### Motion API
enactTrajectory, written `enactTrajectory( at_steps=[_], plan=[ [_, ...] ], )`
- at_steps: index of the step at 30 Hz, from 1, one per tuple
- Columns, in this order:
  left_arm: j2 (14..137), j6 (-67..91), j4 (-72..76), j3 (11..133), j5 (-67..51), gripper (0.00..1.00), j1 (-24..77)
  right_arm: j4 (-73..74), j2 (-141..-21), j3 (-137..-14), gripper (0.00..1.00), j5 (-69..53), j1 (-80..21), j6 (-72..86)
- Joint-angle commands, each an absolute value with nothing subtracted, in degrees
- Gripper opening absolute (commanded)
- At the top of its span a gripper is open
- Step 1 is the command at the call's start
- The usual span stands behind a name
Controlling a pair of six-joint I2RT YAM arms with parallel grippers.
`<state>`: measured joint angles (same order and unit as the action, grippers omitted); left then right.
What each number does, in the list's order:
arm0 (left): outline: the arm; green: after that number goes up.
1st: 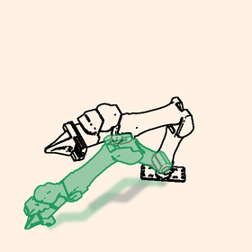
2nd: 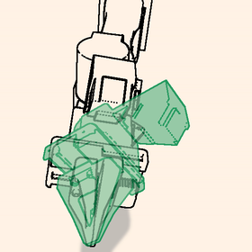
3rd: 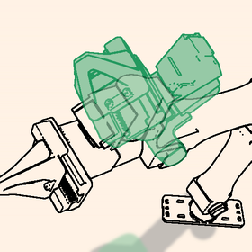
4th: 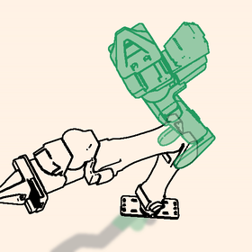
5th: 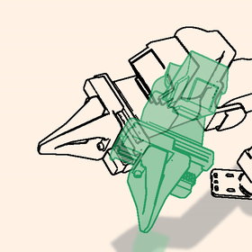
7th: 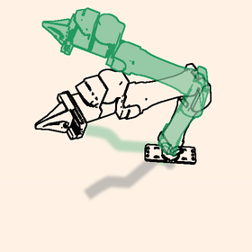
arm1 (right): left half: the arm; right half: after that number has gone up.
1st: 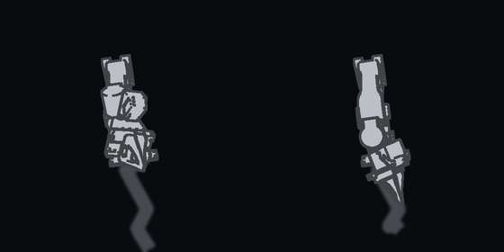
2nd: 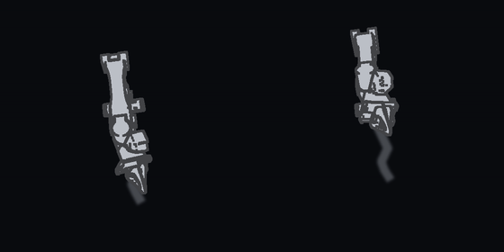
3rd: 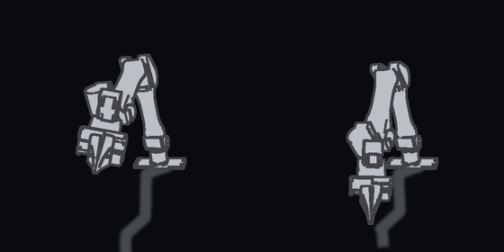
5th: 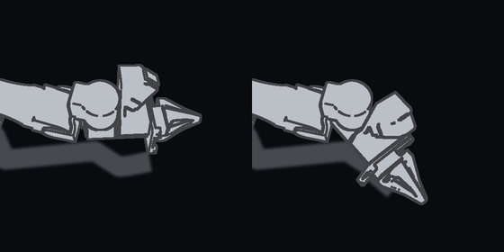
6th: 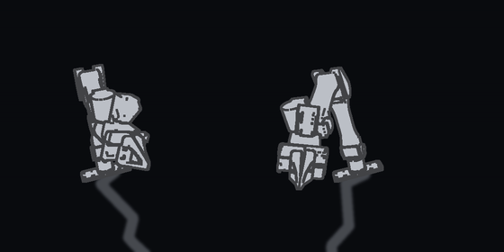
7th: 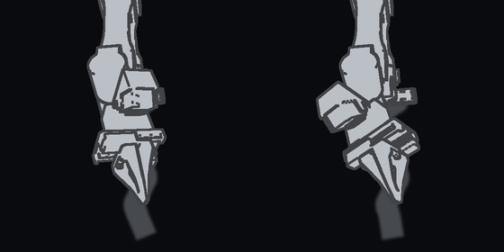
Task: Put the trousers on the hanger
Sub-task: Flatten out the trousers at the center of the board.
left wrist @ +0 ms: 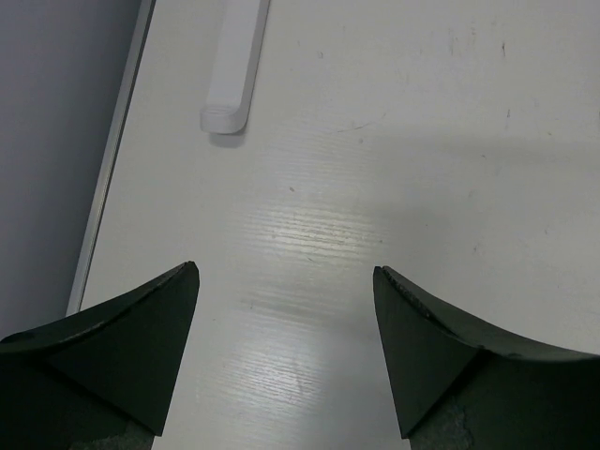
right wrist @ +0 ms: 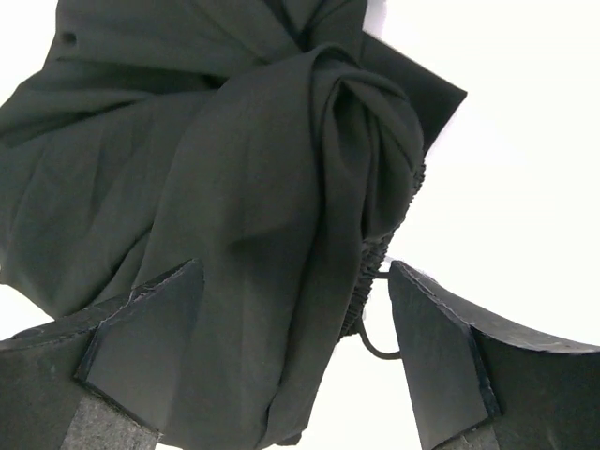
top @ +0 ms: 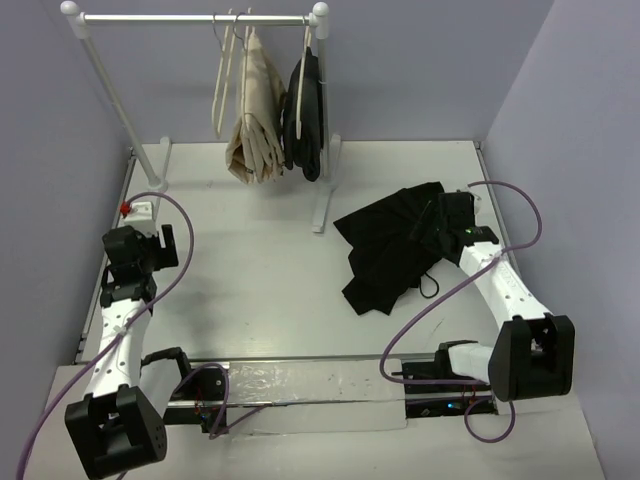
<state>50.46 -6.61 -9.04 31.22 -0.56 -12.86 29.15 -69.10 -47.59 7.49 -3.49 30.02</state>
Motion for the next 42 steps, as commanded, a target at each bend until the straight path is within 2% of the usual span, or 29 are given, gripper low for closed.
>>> enactTrajectory(
  at_steps=[1, 9, 12, 13, 14, 15, 16, 17, 19, 20, 23, 24, 26, 30, 33, 39, 42],
  plan=[
    [49.48, -4.41, -5.28, 30.85, 1.84, 0.85, -12.13, 26.46, -69.16, -48.16, 0.87, 8.53, -2.11, 31.02],
    [48.96, -8.08, -2.55, 30.23, 1.76, 0.84, -10.20, 21.89, -78.56, -48.34, 0.86, 3.26, 1.32, 34.28],
    [48.87, -8.18, -3.43, 31.29, 0.62, 0.85, -9.93, 20.13, -81.82, -48.43, 0.68, 0.37, 1.23, 34.10],
    [48.87, -7.65, -3.86, 31.64, 0.44, 0.84, -9.93, 19.17, -82.87, -48.34, 0.57, -1.48, 1.23, 34.10],
    [48.95, -7.30, -4.65, 32.42, 0.09, 0.84, -9.93, 18.81, -83.14, -48.43, 0.32, -2.80, 1.14, 33.84],
    [49.04, -6.86, -5.27, 32.95, -2.26, 0.84, -9.84, 18.55, -83.06, -48.51, 0.21, -4.99, 0.79, 33.58],
    [49.13, -6.07, -5.71, 33.92, -3.42, 0.84, -9.84, 18.72, -81.66, -49.04, 0.03, -5.27, -0.78, 32.88],
    [49.22, -5.89, -6.67, 34.36, -4.56, 0.83, -9.84, 18.89, -80.35, -49.48, 0.00, -5.27, -2.71, 32.18],
    [49.31, -4.93, -7.47, 35.85, -8.69, 0.82, -9.84, 18.20, -76.05, -50.45, 0.00, -4.05, -7.18, 28.77],
    [49.31, -4.75, -7.91, 36.29, -10.09, 0.81, -9.84, 17.76, -71.07, -51.06, 0.00, -3.09, -13.56, 27.09],
    [49.39, -4.40, -9.05, 37.79, -14.32, 0.79, -9.84, 16.70, -65.32, -54.66, 0.00, -1.49, -24.40, 17.69],
    [49.39, -4.31, -9.31, 38.14, -15.20, 0.79, -9.84, 16.70, -63.65, -55.89, 0.00, -2.80, -30.09, 15.49],
    [49.57, -4.04, -9.67, 38.58, -17.22, 0.79, -9.84, 17.14, -63.46, -59.84, 0.00, -8.33, -34.52, 11.35],
    [49.40, -5.36, -10.37, 39.20, -21.70, 0.78, -9.76, 21.69, -69.32, -69.49, 0.00, -18.00, -44.54, 4.33],
    [48.96, -7.11, -11.95, 40.16, -26.35, 0.77, -9.76, 26.17, -74.51, -76.26, 0.00, -23.90, -47.36, 0.72],
    [48.34, -8.17, -11.87, 40.34, -31.28, 0.77, -9.75, 29.17, -87.35, -85.84, 0.08, -29.88, -52.82, -5.27],
    [48.16, -9.31, -11.25, 40.08, -33.30, 0.77, -9.67, 32.07, -92.45, -90.25, 0.16, -27.35, -55.02, -7.82]
  ],
)
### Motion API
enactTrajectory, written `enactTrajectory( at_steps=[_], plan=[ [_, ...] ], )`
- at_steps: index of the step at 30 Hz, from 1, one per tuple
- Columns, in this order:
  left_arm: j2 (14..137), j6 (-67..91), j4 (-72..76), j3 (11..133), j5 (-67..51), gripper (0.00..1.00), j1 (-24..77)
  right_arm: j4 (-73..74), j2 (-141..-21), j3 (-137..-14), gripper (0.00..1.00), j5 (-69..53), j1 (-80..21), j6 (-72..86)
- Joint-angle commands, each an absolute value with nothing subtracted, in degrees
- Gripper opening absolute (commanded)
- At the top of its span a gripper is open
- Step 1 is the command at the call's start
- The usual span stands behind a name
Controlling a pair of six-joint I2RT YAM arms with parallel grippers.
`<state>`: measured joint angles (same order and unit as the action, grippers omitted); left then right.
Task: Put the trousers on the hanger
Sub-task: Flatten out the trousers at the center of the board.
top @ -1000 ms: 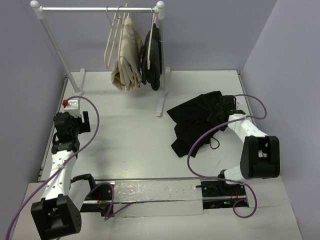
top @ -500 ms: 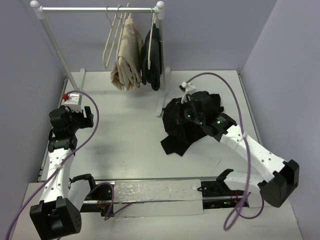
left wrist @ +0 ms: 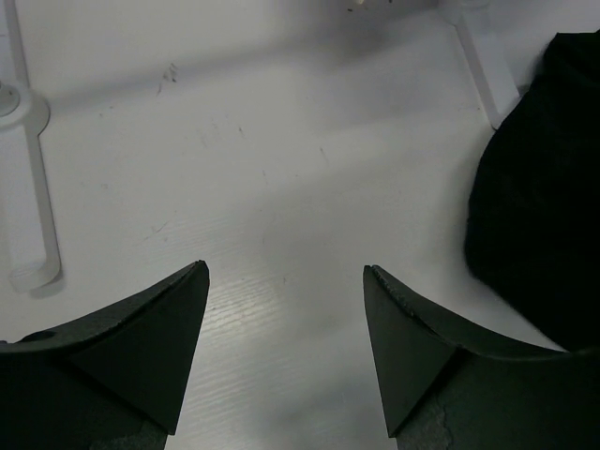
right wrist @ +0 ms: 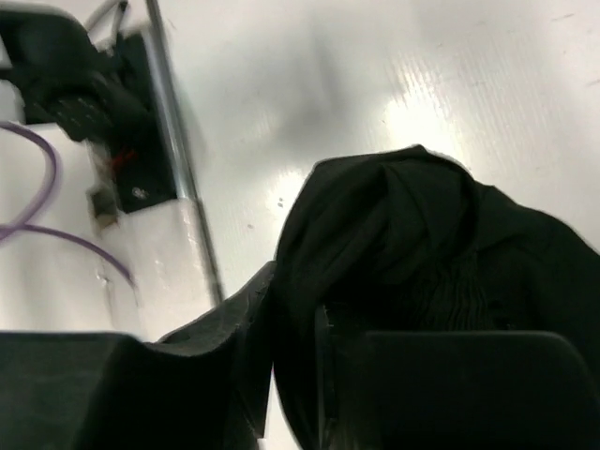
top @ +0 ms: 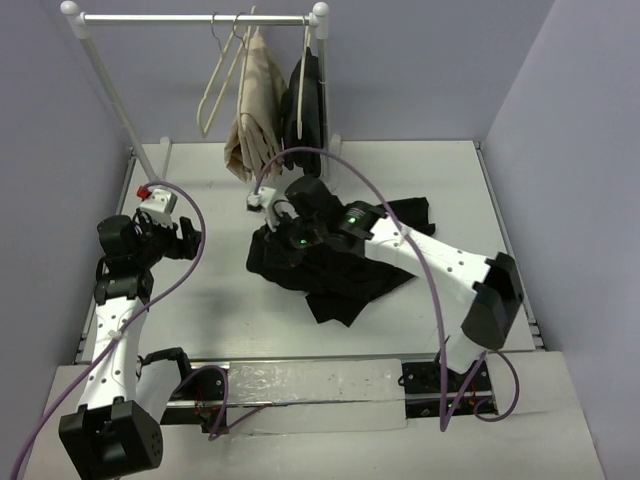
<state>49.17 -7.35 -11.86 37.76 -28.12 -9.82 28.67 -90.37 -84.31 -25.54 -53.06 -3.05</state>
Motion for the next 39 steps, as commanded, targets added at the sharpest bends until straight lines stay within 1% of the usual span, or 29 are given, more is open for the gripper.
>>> enactTrajectory(
  at_steps=[1, 2, 4, 5, 6, 7, 8, 9, 11, 13, 15, 16, 17, 18, 19, 20, 21, 22, 23, 24, 25, 26, 29, 30, 33, 35, 36, 39],
  plan=[
    [48.08, -9.93, -11.16, 39.64, -34.27, 0.76, -9.49, 32.17, -93.24, -90.70, 0.30, -24.90, -55.19, -7.65],
    [48.08, -10.45, -11.16, 39.55, -35.15, 0.76, -9.41, 32.52, -94.47, -91.14, 0.41, -24.09, -55.11, -7.47],
    [48.08, -11.25, -10.64, 38.68, -37.43, 0.77, -9.32, 32.96, -94.83, -91.50, 0.55, -20.68, -55.20, -6.51],
    [48.16, -11.51, -10.55, 38.41, -38.05, 0.77, -9.23, 32.70, -94.31, -91.06, 0.59, -19.09, -55.28, -5.98],
    [48.43, -11.86, -10.55, 38.06, -38.58, 0.77, -9.14, 31.30, -92.57, -89.05, 0.64, -17.51, -55.20, -5.11],
    [48.60, -12.30, -10.63, 37.53, -39.98, 0.81, -9.05, 30.25, -91.24, -87.64, 0.73, -15.92, -55.20, -4.84],
    [48.78, -12.74, -10.72, 37.18, -40.60, 0.82, -8.97, 29.10, -89.75, -85.97, 1.00, -12.78, -55.20, -4.49],
    [49.39, -13.44, -10.72, 36.92, -41.04, 0.84, -8.70, 27.18, -86.87, -82.82, 1.00, -11.53, -55.02, -3.61],
    [50.18, -14.06, -11.25, 36.48, -41.13, 0.84, -8.18, 25.67, -84.12, -79.82, 1.00, -8.20, -54.49, -1.68],
    [52.29, -15.90, -13.60, 37.43, -40.08, 0.85, -6.60, 23.30, -79.73, -74.64, 1.00, -7.30, -51.69, 3.85],
    [54.40, -17.40, -14.94, 38.14, -36.67, 0.83, -5.11, 20.40, -76.66, -67.53, 0.98, -7.47, -48.44, 9.54],
    [55.01, -17.49, -15.90, 38.41, -34.91, 0.81, -3.01, 19.61, -73.33, -65.15, 0.93, -7.12, -44.43, 11.84],
    [55.63, -17.84, -16.52, 38.58, -33.33, 0.80, -1.77, 18.73, -71.56, -62.60, 0.90, -6.51, -42.47, 13.78],
    [56.94, -19.06, -17.31, 38.85, -31.57, 0.80, 1.64, 17.59, -69.89, -57.97, 0.85, -4.94, -40.54, 17.80],
    [57.65, -19.51, -18.10, 39.54, -30.86, 0.78, 3.50, 17.23, -66.83, -56.01, 0.78, -3.88, -36.52, 19.67],
    [58.27, -19.51, -18.71, 39.90, -29.81, 0.78, 5.26, 17.14, -65.67, -53.99, 0.75, -2.56, -34.73, 21.34],
    [59.32, -19.25, -18.72, 40.08, -27.62, 0.78, 8.84, 17.23, -64.61, -50.75, 0.72, -0.98, -32.89, 24.49],
    [60.02, -19.34, -18.81, 40.69, -26.55, 0.79, 10.70, 17.40, -63.73, -49.41, 0.66, -0.71, -30.78, 26.35],
    [60.55, -19.68, -18.90, 40.78, -25.59, 0.79, 12.29, 17.66, -62.59, -48.09, 0.63, -0.53, -26.67, 27.85],
    [61.95, -20.73, -18.55, 40.96, -24.27, 0.80, 15.18, 18.28, -62.40, -45.90, 0.59, -0.35, -24.63, 30.82],
    [62.83, -21.44, -18.20, 40.87, -23.65, 0.83, 16.42, 18.72, -62.32, -45.10, 0.58, -0.35, -22.61, 32.24],
    [64.49, -22.66, -17.50, 40.70, -23.21, 0.84, 17.39, 20.03, -62.75, -43.78, 0.59, -0.44, -18.67, 34.26],
    [68.01, -25.65, -13.37, 40.25, -22.24, 0.90, 19.86, 22.58, -64.85, -42.81, 0.71, -0.09, -12.51, 36.47],
    [68.81, -26.27, -11.62, 40.34, -21.89, 0.93, 20.82, 22.76, -65.47, -42.63, 0.78, -0.09, -11.44, 36.65],
    [72.24, -29.35, -9.32, 40.26, -20.66, 0.95, 22.41, 21.63, -68.28, -43.15, 0.88, 0.87, -8.80, 36.74],
    [74.79, -31.55, -6.77, 39.99, -18.90, 0.96, 23.02, 21.01, -70.48, -44.47, 0.89, 0.62, -7.57, 36.56],
    [75.66, -32.16, -6.33, 40.25, -18.46, 0.98, 23.11, 20.83, -72.75, -44.99, 0.89, 0.44, -7.21, 36.56],
    [78.57, -33.04, -5.28, 41.39, -16.70, 0.97, 23.12, 19.08, -77.76, -45.61, 0.89, 0.35, -5.55, 37.09]
  ],
)
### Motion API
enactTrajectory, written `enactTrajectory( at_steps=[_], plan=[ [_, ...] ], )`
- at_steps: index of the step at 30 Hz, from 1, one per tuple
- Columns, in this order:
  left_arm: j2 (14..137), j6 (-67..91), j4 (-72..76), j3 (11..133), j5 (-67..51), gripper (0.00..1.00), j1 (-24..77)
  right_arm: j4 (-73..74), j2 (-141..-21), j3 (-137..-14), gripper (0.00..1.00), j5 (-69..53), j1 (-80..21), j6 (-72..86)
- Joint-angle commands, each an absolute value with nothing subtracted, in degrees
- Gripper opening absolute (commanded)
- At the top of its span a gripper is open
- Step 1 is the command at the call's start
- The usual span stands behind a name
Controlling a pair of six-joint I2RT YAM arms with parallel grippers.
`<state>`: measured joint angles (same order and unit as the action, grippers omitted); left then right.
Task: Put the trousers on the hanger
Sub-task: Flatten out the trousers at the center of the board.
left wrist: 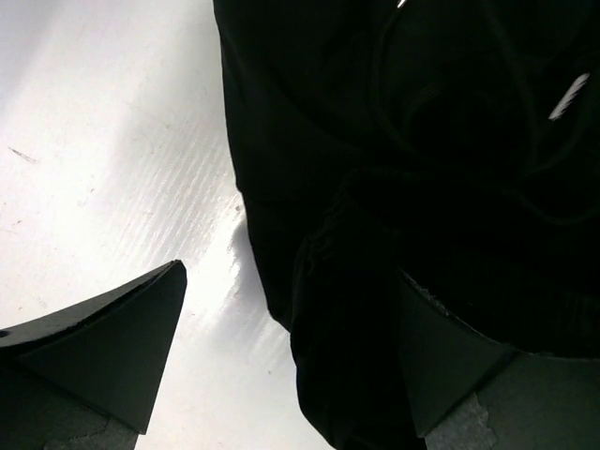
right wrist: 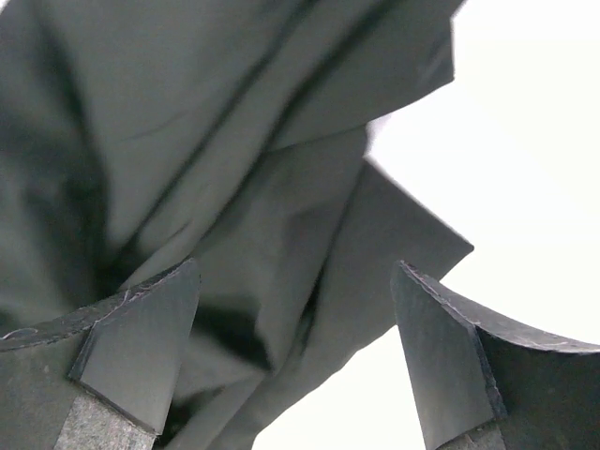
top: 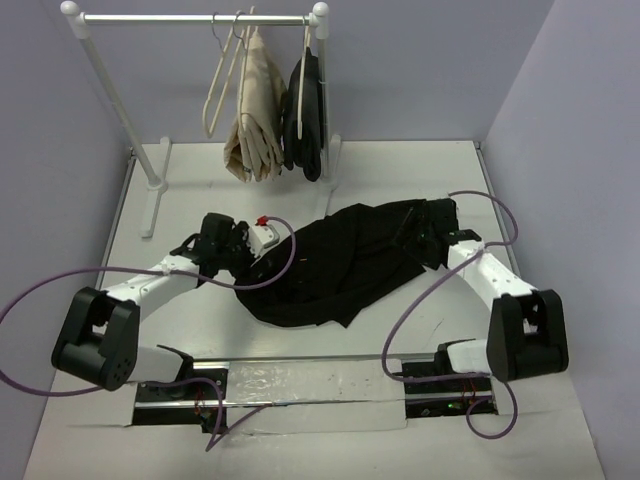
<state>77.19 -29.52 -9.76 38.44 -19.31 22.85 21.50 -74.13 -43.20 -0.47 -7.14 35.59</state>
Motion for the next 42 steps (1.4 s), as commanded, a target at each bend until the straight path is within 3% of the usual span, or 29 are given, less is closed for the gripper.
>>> enactTrajectory(
  at_steps=[1, 5, 7, 8, 9, 11, 12, 22, 33, 35, 36, 37, 38, 39, 40, 42],
  plan=[
    [79.44, -33.57, -5.19, 41.57, -16.53, 0.96, 23.12, 18.64, -78.91, -45.53, 0.88, 0.35, -5.10, 37.26],
    [79.45, -36.04, -6.24, 42.01, -21.86, 0.89, 23.12, 17.23, -84.80, -45.79, 0.87, 0.61, -4.31, 37.79],
    [79.28, -34.81, -6.76, 42.27, -23.55, 0.75, 23.12, 17.93, -87.00, -45.79, 0.87, 2.19, -3.69, 38.14],
    [79.02, -34.37, -7.12, 42.28, -24.51, 0.60, 23.12, 18.45, -87.19, -45.62, 0.87, 3.07, -3.34, 38.58],
    [78.84, -33.76, -7.29, 42.28, -24.87, 0.53, 23.12, 18.63, -87.10, -45.27, 0.87, 3.25, -2.90, 38.67],
    [78.05, -31.04, -7.56, 42.36, -24.70, 0.28, 23.12, 18.81, -84.83, -43.95, 0.86, 3.34, -1.59, 38.67],
    [77.79, -29.29, -7.65, 42.62, -23.22, 0.00, 23.12, 18.90, -83.94, -43.60, 0.86, 3.77, -1.23, 38.58],
    [70.32, -6.61, -13.26, 47.02, -12.83, 0.00, 19.86, 22.94, -76.29, -39.48, 0.82, 2.11, -0.44, 39.37],
    [70.66, -0.53, -12.75, 48.16, -12.31, 0.00, 18.55, 16.27, -80.24, -34.81, 0.79, -6.32, -2.19, 44.29],
    [70.58, 2.10, -12.39, 48.78, -12.30, 0.00, 17.67, 14.24, -82.26, -34.80, 0.68, -7.03, -3.95, 45.44],
    [70.58, 3.24, -12.39, 48.95, -12.22, 0.00, 17.23, 13.63, -82.96, -35.07, 0.57, -7.55, -4.22, 45.70],
    [70.40, 3.86, -12.39, 49.39, -12.13, 0.00, 16.18, 12.23, -83.40, -35.07, 0.34, -7.91, -4.22, 46.40],
    [70.23, 4.39, -12.65, 49.57, -11.87, 0.00, 15.48, 11.69, -83.67, -35.07, 0.25, -8.17, -4.22, 46.58],
    [69.88, 5.35, -13.35, 50.01, -11.26, 0.00, 14.77, 11.60, -83.50, -35.85, 0.06, -7.91, -4.13, 46.23],
    [69.53, 5.71, -13.79, 50.18, -10.82, 0.00, 13.03, 12.12, -83.24, -36.56, 0.00, -7.48, -4.13, 45.97],
    [68.04, 6.15, -15.54, 50.36, -10.02, 0.00, 11.17, 13.18, -81.39, -39.01, 0.00, -6.16, -4.04, 44.22]
  ],
)
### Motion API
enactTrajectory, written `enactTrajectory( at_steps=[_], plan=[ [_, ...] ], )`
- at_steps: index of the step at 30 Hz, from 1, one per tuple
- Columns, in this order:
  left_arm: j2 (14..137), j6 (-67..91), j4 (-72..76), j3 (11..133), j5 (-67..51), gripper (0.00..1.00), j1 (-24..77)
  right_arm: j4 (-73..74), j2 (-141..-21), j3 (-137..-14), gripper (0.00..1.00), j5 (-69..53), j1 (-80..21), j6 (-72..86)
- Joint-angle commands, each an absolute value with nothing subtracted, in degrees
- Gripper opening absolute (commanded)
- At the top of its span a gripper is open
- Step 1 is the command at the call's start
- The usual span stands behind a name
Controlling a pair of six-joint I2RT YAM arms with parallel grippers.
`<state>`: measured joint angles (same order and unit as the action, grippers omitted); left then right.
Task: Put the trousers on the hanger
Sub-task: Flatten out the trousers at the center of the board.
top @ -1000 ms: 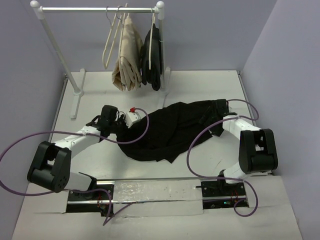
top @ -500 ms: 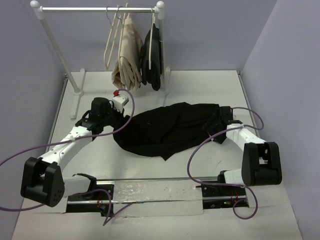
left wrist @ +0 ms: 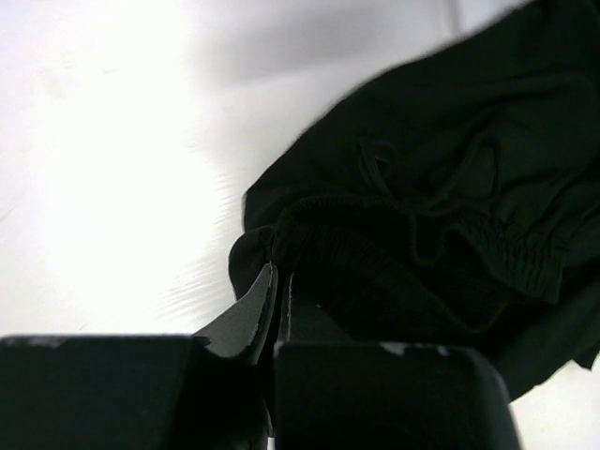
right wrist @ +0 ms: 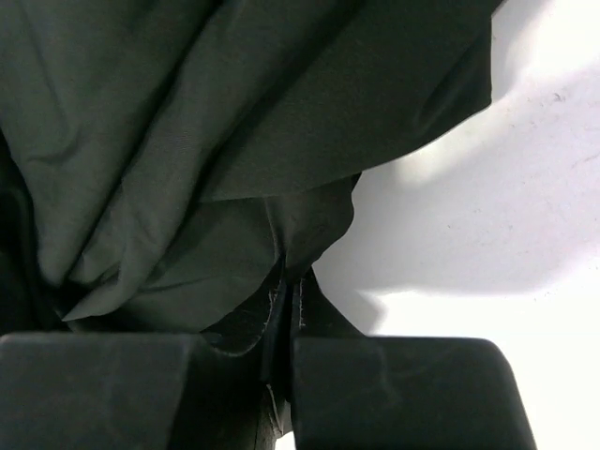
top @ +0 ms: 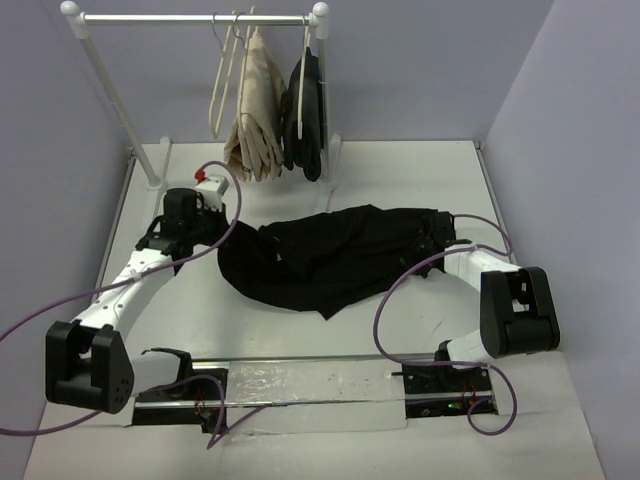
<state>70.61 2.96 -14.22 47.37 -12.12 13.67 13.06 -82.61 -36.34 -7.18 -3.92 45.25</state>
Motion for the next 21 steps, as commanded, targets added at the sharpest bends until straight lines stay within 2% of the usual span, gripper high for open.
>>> enactTrajectory(
  at_steps=[1, 11, 15, 21],
  plan=[
    [67.42, 6.41, -16.25, 50.54, -9.93, 0.00, 9.16, 14.49, -80.52, -40.07, 0.00, -4.76, -4.04, 43.60],
    [57.67, 4.76, -25.66, 50.63, -6.51, 0.00, -5.44, 24.43, -72.51, -57.72, 0.00, -1.41, -1.93, 34.82],
    [57.48, 3.25, -28.12, 52.90, -4.14, 0.00, -10.53, 28.11, -71.98, -63.97, 0.00, -0.70, -1.93, 32.00],
    [58.71, 2.37, -30.32, 59.30, -0.62, 0.00, -13.00, 34.26, -71.28, -73.20, 0.00, 1.74, -1.93, 26.11]
  ],
)
